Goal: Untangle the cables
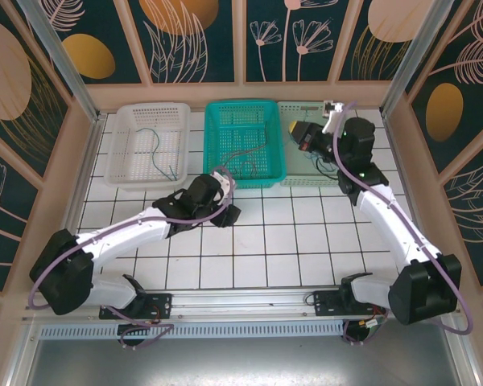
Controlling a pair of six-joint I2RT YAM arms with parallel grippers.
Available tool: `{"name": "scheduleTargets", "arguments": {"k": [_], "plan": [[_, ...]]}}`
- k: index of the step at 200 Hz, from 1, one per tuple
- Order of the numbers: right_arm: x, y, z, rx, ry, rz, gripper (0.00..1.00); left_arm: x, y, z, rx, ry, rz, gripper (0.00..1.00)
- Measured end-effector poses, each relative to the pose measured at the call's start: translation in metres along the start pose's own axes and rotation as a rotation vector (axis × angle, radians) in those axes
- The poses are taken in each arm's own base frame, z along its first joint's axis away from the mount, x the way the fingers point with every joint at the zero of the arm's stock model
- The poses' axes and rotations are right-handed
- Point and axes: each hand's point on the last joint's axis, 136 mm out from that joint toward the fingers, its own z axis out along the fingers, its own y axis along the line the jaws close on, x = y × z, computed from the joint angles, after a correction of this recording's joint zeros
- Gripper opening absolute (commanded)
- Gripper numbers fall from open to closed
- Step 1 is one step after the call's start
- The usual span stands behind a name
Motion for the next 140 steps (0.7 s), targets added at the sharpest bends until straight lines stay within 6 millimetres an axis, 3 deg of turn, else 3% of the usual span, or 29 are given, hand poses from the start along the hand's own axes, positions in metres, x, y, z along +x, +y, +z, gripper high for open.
{"name": "scheduleTargets", "arguments": {"k": [11,26,47,110,128,140], "plan": [[-0.007,0.006,0.002,-0.007,0.004,-0.045,0.0,-0.002,0.011,-0.005,-0.059,-0.016,-0.005,0.9],[-0.008,0.009,0.005,-0.001,0.02,-0.09,0.0,-0.007,0.027,-0.015,-0.149,-0.055,-0.032,0.93],[0.006,0.006,0.006,0.016,0.07,-0.118,0.0,-0.017,0.049,-0.04,-0.263,-0.15,-0.072,0.98],[0.036,-0.015,0.016,0.11,0.174,-0.191,0.0,-0.081,0.088,-0.17,-0.41,-0.688,-0.276,0.98],[0.043,-0.019,0.019,0.12,0.203,-0.207,0.0,-0.09,0.087,-0.183,-0.405,-0.74,-0.261,0.99],[0.047,-0.019,0.021,0.12,0.222,-0.216,0.0,-0.095,0.077,-0.175,-0.361,-0.72,-0.196,0.99]]}}
